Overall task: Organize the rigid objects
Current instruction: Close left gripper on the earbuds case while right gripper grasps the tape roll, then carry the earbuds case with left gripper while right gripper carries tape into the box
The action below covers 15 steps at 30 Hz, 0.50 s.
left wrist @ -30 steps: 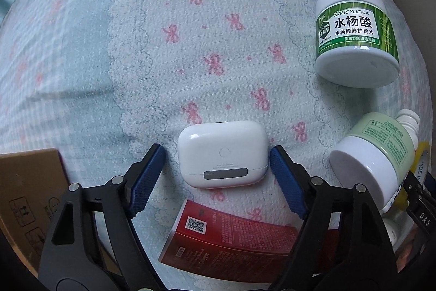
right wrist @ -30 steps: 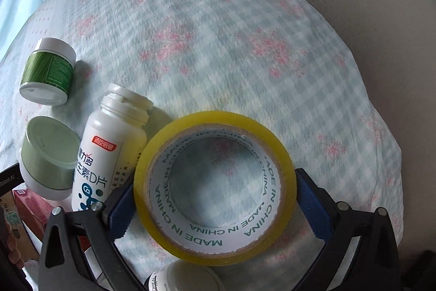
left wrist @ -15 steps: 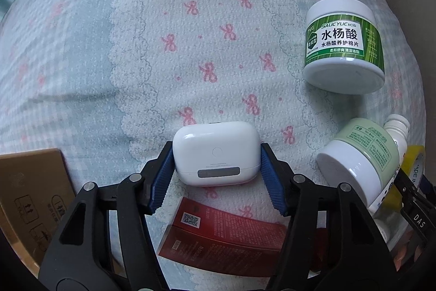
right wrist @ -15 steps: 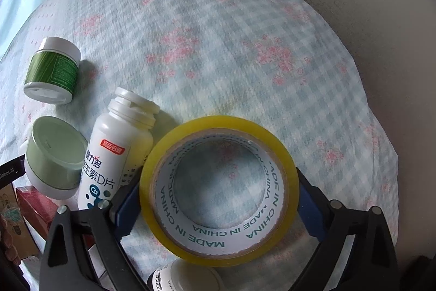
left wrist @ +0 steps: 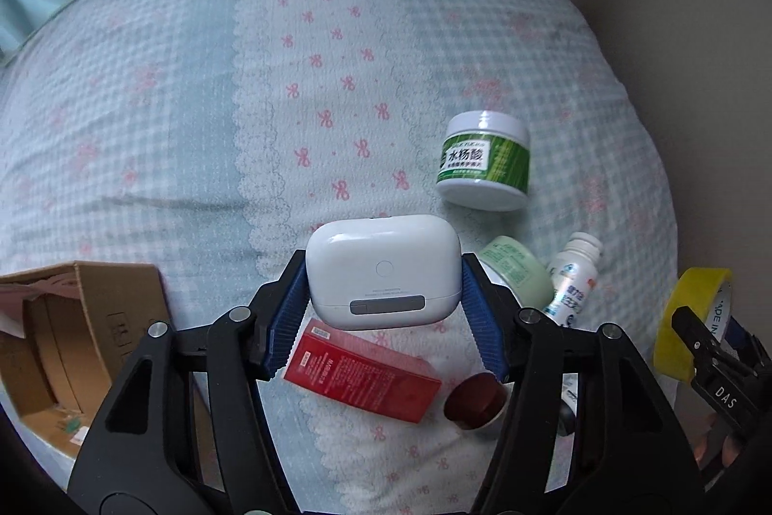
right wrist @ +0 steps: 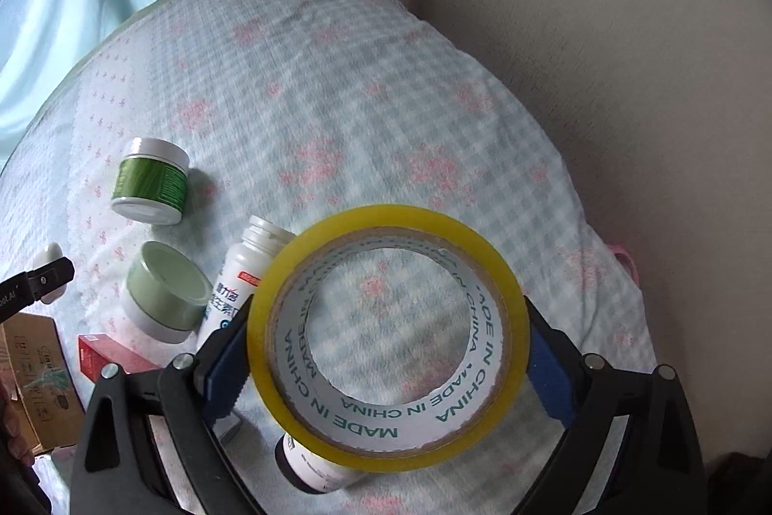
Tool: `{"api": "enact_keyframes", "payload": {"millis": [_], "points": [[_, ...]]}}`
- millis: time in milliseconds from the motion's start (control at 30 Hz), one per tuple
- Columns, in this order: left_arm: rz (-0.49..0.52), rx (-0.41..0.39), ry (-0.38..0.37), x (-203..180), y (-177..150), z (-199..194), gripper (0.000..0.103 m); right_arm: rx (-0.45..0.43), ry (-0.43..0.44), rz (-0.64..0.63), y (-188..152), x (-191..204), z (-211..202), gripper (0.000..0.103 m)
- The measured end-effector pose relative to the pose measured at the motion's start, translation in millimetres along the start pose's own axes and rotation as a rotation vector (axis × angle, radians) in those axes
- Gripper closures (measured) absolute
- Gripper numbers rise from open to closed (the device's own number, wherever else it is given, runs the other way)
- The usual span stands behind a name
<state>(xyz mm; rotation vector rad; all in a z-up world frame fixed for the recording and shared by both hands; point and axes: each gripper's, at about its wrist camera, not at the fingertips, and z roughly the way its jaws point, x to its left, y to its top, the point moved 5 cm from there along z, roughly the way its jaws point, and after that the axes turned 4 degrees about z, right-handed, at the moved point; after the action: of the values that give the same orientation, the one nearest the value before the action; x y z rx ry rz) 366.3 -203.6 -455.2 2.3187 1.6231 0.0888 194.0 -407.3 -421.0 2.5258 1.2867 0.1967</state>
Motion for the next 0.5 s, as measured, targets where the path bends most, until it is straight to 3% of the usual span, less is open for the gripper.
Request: {"api": "enact_keyframes", "payload": {"millis": [333,500], "points": [[-0.046,-0.157,-0.036,-2.4,-8.1,-149.5,0.046,-0.101,0.066,-0.155,11.7,31.9,-130.9,0.008],[-0.128,-0.217,-0.043,22.3,-26.4,-220.6,0.046,-0.125,0.166,-0.275,12.3,70.0,-187.4,0.007]]}}
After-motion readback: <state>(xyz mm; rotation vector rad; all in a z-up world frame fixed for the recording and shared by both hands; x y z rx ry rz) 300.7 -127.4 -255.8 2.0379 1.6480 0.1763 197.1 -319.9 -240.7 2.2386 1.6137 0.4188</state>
